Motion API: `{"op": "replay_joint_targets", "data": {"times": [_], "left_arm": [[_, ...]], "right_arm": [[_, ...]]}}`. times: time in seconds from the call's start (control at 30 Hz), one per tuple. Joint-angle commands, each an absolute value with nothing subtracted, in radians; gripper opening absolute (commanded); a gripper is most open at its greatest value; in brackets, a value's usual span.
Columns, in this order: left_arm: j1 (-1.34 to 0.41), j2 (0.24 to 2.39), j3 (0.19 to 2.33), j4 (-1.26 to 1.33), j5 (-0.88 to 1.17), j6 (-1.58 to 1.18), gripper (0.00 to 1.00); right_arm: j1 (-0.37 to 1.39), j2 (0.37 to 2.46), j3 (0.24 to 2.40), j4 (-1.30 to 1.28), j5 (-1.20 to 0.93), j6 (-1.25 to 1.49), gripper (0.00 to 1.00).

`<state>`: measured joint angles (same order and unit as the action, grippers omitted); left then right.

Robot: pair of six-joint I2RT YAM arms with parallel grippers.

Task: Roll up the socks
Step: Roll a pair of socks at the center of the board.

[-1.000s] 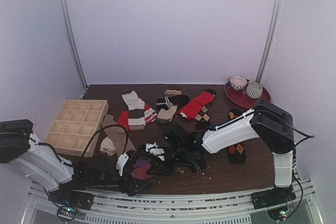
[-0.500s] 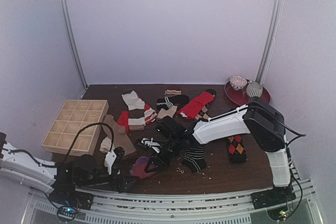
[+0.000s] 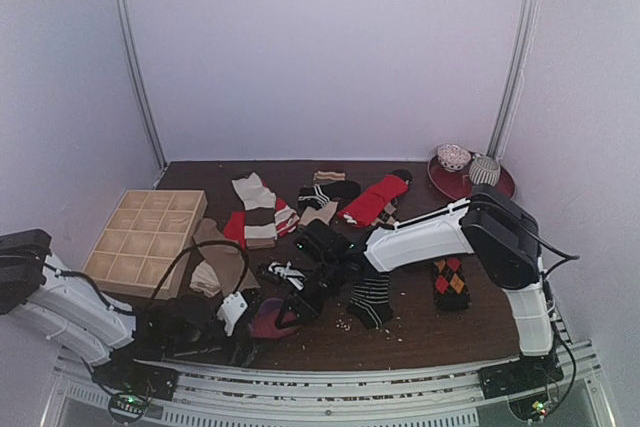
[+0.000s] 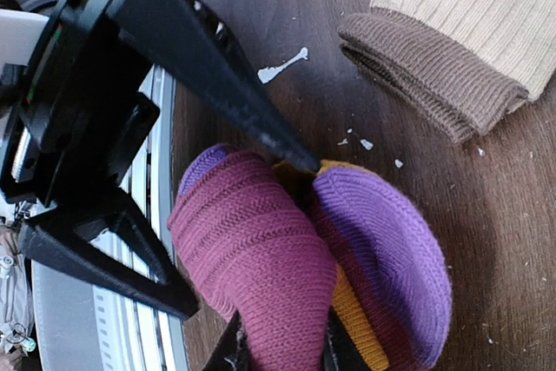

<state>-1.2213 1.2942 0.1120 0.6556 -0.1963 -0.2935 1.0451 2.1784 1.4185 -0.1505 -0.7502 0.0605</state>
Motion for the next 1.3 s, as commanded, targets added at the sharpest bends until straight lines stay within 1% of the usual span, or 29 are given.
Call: {"op": "replay_joint_targets", "data": {"times": [0.0, 0.17, 0.27, 0.33, 0.4, 0.43, 0.47, 0.6, 0.63, 0.67, 0.7, 0.73, 0.8, 0.9, 0.97, 1.13, 1.27], "left_arm": [[-1.227, 1.344, 0.13, 0.75, -0.207, -0.272, 0.7], [-1.226, 1.413, 0.145, 0.761, -0.196, -0.289, 0.29], [-1.224, 1.443, 0.169, 0.739, -0.201, -0.308, 0.0], [-1.224, 1.458, 0.188, 0.692, -0.2, -0.333, 0.0], [-1.219, 1.469, 0.212, 0.63, -0.189, -0.375, 0.0], [-1.214, 1.475, 0.221, 0.608, -0.174, -0.4, 0.0], [-1.206, 1.484, 0.224, 0.582, -0.159, -0.428, 0.0], [-1.188, 1.514, 0.221, 0.516, -0.095, -0.534, 0.0], [-1.187, 1.518, 0.214, 0.513, -0.08, -0.552, 0.0], [-1.187, 1.521, 0.206, 0.516, -0.065, -0.571, 0.0], [-1.186, 1.521, 0.203, 0.52, -0.053, -0.588, 0.0], [-1.186, 1.522, 0.179, 0.526, -0.045, -0.604, 0.0], [-1.186, 1.521, 0.147, 0.539, -0.028, -0.632, 0.0], [-1.183, 1.525, 0.133, 0.547, -0.003, -0.65, 0.0], [-1.181, 1.532, 0.134, 0.541, 0.01, -0.652, 0.0], [-1.176, 1.562, 0.141, 0.547, 0.033, -0.653, 0.0], [-1.172, 1.584, 0.143, 0.562, 0.05, -0.651, 0.0]], "right_arm": [[1.058, 2.329, 1.327, -0.431, -0.586, 0.078, 0.15], [1.058, 2.326, 1.318, -0.422, -0.588, 0.081, 0.15], [1.057, 2.323, 1.311, -0.406, -0.586, 0.084, 0.17], [1.057, 2.312, 1.305, -0.382, -0.582, 0.076, 0.21], [1.056, 2.28, 1.287, -0.329, -0.568, 0.06, 0.27], [1.056, 2.257, 1.269, -0.287, -0.547, 0.051, 0.32], [1.055, 2.225, 1.246, -0.238, -0.517, 0.038, 0.4], [1.055, 2.063, 1.09, 0.021, -0.388, -0.043, 0.44], [1.057, 2.015, 1.037, 0.105, -0.357, -0.069, 0.47], [1.059, 1.969, 0.981, 0.196, -0.334, -0.102, 0.52], [1.061, 1.92, 0.924, 0.288, -0.309, -0.132, 0.58], [1.064, 1.877, 0.872, 0.379, -0.29, -0.168, 0.61], [1.072, 1.803, 0.791, 0.519, -0.283, -0.255, 0.64], [1.093, 1.76, 0.715, 0.68, -0.283, -0.394, 0.7], [1.107, 1.76, 0.716, 0.701, -0.281, -0.458, 0.71], [1.13, 1.806, 0.795, 0.649, -0.32, -0.578, 0.72], [1.132, 1.878, 0.911, 0.495, -0.394, -0.634, 0.72]]}}
